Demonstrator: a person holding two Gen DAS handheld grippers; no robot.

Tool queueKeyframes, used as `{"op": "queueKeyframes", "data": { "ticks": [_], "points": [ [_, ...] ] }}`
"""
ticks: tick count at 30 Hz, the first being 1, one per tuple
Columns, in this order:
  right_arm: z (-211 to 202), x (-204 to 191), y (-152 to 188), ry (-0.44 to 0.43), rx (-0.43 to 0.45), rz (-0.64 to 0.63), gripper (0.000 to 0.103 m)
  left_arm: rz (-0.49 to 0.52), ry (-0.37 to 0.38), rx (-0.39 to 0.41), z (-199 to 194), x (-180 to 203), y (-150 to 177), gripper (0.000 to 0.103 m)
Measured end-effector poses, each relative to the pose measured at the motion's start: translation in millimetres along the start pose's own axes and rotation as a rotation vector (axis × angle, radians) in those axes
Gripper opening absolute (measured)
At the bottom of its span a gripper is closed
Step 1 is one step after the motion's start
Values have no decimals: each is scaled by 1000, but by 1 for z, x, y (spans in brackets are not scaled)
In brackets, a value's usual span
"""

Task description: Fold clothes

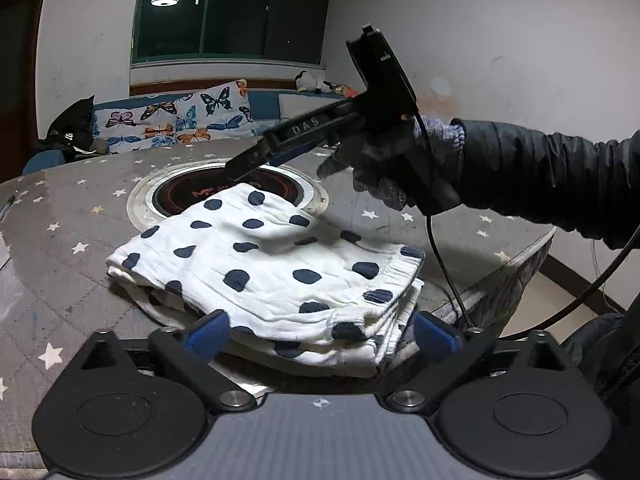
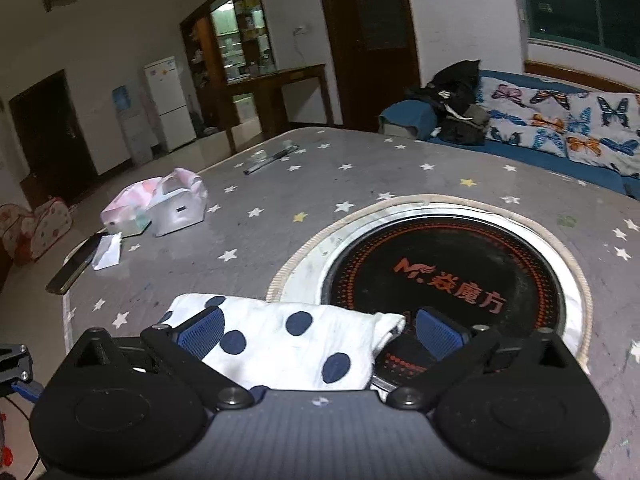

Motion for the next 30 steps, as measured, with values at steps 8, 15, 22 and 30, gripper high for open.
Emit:
{"op": "queueKeyframes", "data": {
  "ticks": [8, 15, 22, 30],
  "points": [
    [-9, 1, 3, 29, 13, 19, 103, 70, -122, 3, 19, 8, 12, 103],
    [-10, -4, 0, 34, 35, -4, 103, 132, -147, -8, 28, 16, 22, 103],
    [-3, -7, -2, 44, 52, -34, 103, 110, -206, -22, 37, 9, 26, 103],
    [9, -10, -2, 53, 29, -80, 103, 26, -325, -6, 28, -18, 27, 103]
  ]
}}
Point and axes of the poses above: each gripper's, at about its wrist camera, not at the fingertips, and z roughly the way its jaws point, x to its right, y to its underside, the point moved 5 cm from there along z, roughly the way its jaws point, and after that the axes turned 8 degrees about -z, right-handed, at the moved point
